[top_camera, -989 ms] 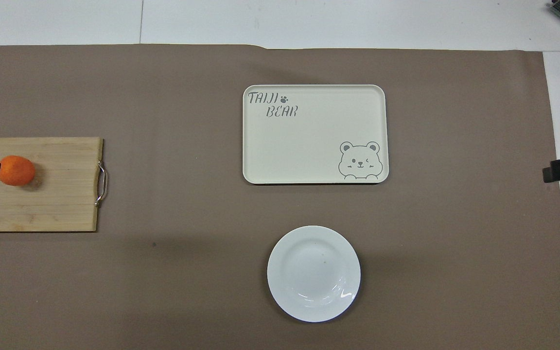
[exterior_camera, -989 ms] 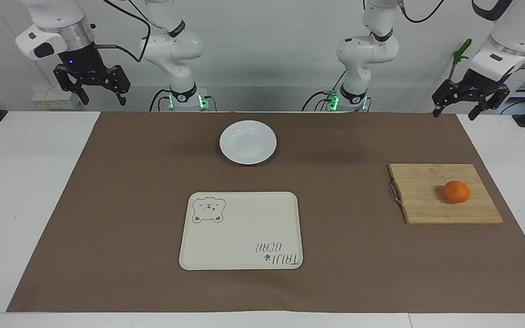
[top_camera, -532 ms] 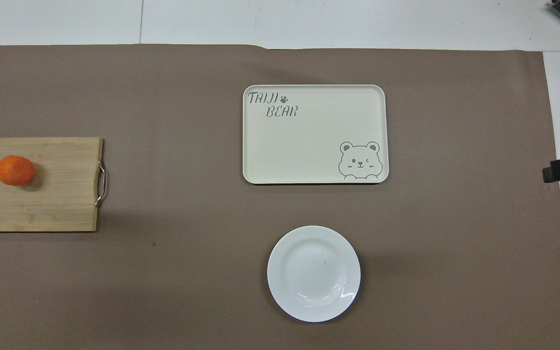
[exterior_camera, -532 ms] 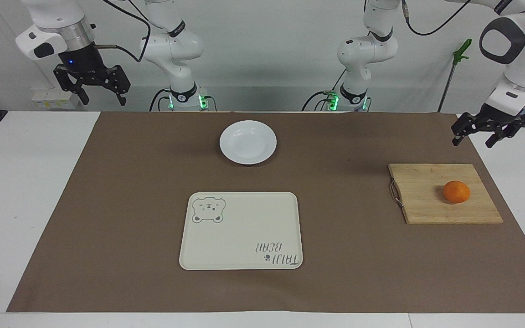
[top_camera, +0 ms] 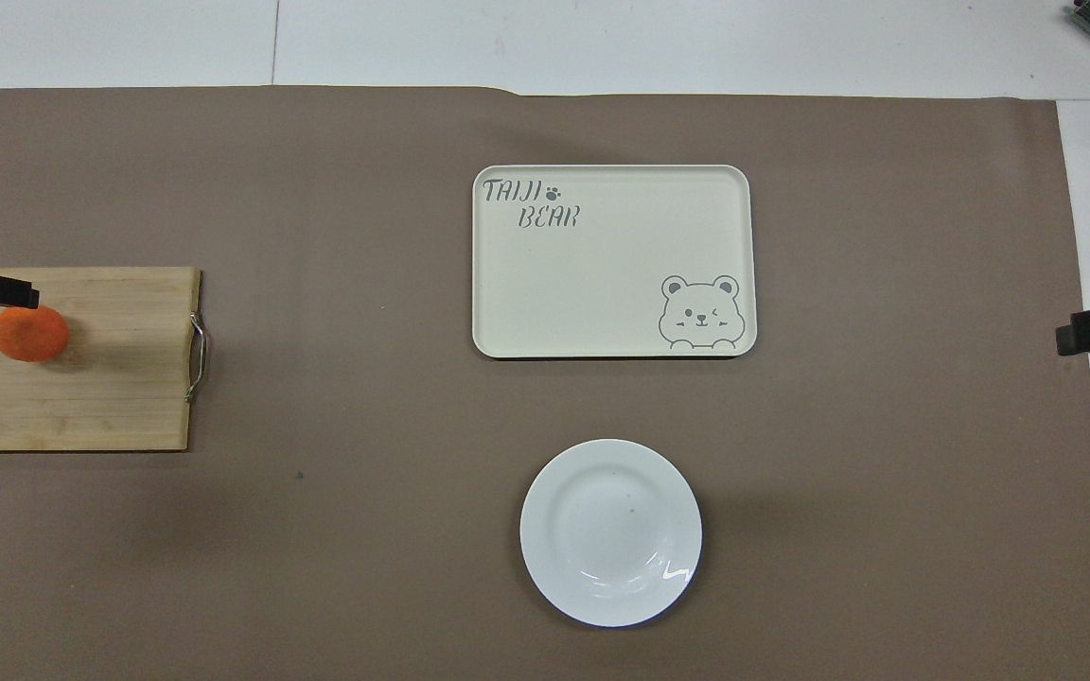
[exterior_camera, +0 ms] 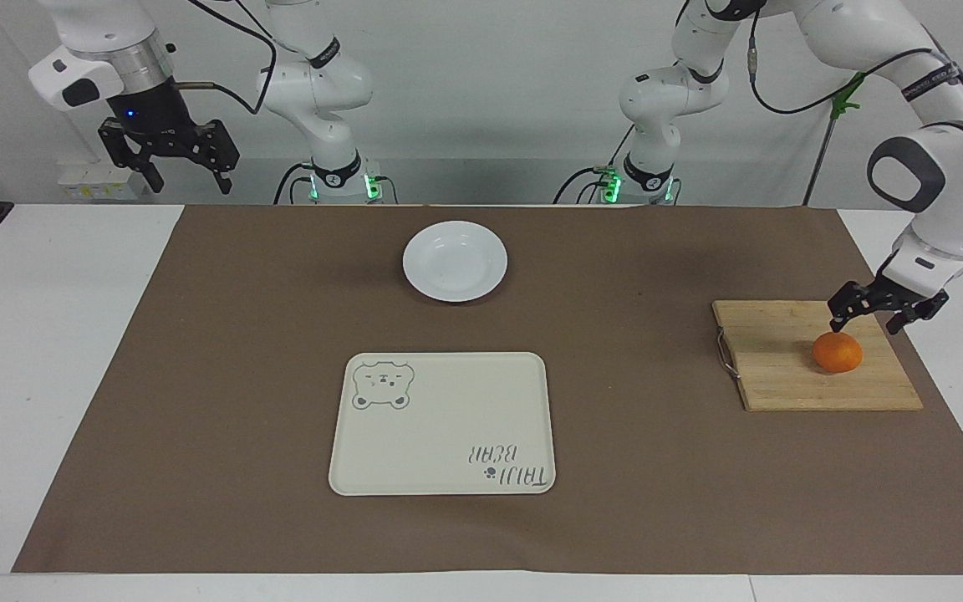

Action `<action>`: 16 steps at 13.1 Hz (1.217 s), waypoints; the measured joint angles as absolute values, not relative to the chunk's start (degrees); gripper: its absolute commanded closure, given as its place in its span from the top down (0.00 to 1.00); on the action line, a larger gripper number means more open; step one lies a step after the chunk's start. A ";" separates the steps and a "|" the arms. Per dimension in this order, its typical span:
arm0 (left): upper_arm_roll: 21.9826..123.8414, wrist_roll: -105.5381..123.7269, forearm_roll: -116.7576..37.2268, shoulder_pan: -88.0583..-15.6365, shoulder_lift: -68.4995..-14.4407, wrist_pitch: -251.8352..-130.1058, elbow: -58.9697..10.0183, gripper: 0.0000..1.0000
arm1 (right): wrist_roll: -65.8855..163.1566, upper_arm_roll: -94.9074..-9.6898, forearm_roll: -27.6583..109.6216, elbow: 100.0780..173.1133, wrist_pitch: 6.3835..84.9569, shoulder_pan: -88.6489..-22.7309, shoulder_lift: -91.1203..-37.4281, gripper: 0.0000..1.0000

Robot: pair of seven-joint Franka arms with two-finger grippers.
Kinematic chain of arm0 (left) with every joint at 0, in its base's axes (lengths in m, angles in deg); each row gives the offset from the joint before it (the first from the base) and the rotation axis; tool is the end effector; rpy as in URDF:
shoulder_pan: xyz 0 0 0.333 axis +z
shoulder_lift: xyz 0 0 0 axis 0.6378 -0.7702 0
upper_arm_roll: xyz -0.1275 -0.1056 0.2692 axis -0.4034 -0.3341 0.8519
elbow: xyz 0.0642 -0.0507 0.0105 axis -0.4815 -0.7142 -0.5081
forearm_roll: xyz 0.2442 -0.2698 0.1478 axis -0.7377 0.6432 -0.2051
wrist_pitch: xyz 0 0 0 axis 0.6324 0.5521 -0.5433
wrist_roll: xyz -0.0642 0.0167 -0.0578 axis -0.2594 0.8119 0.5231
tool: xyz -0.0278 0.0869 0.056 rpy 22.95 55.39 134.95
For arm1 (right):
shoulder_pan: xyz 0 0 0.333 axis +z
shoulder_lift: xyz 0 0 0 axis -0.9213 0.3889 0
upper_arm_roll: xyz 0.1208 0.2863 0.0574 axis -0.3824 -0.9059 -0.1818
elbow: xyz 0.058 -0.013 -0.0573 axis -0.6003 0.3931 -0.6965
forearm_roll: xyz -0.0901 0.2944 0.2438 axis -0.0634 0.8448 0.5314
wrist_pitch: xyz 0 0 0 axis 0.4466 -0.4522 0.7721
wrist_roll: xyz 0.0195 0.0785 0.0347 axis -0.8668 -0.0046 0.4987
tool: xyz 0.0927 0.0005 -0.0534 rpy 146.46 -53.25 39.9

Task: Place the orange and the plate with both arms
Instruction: 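Close the left gripper around the orange on the wooden board, then lift the orange with the left gripper and carry it toward the plate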

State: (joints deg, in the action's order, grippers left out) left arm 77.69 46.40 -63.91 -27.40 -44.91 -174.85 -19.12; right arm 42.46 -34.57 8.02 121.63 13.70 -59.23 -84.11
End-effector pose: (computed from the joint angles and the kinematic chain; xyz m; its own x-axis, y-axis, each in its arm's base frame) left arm 0.6112 0.1502 0.4208 0.9880 -0.1294 0.0847 -0.1279 -0.9915 -0.0235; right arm 0.5201 -0.0333 0.6716 0.9997 -0.0159 0.0211 -0.0165 -0.9995 0.0275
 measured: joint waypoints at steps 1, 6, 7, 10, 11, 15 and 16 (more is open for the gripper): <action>77.67 46.41 -63.91 -27.26 -46.07 -177.04 -20.25 1.00 | 42.46 -34.57 8.02 121.63 13.70 -59.23 -84.11 1.00; 77.78 48.32 -63.92 -26.75 -46.69 -186.78 -26.63 1.00 | 42.46 -34.57 8.02 121.63 13.70 -59.23 -84.11 1.00; 77.79 48.77 -63.92 -26.54 -46.67 -187.53 -27.06 1.00 | 42.46 -34.57 8.02 121.64 13.70 -59.23 -84.11 1.00; 78.00 49.16 -64.65 -26.07 -46.68 -189.99 -28.81 1.00 | 42.46 -34.57 8.02 121.69 13.70 -59.23 -84.11 1.00; 77.99 49.16 -66.28 -25.62 -46.68 -190.16 -29.12 1.00 | 42.46 -34.57 8.02 121.71 13.70 -59.23 -84.11 1.00; 77.98 49.37 -68.26 -24.05 -46.68 -191.66 -30.64 1.00 | 42.46 -34.57 8.02 121.73 13.70 -59.23 -84.11 1.00; 77.96 49.37 -68.27 -24.04 -46.68 -191.98 -30.75 1.00 | 42.46 -34.57 8.02 121.73 13.70 -59.23 -84.11 1.00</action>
State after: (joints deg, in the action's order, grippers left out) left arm 77.96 49.37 -68.27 -24.04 -46.68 -191.98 -30.75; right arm 42.46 -34.57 8.02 121.73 13.70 -59.23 -84.11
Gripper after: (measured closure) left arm 0.000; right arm 0.000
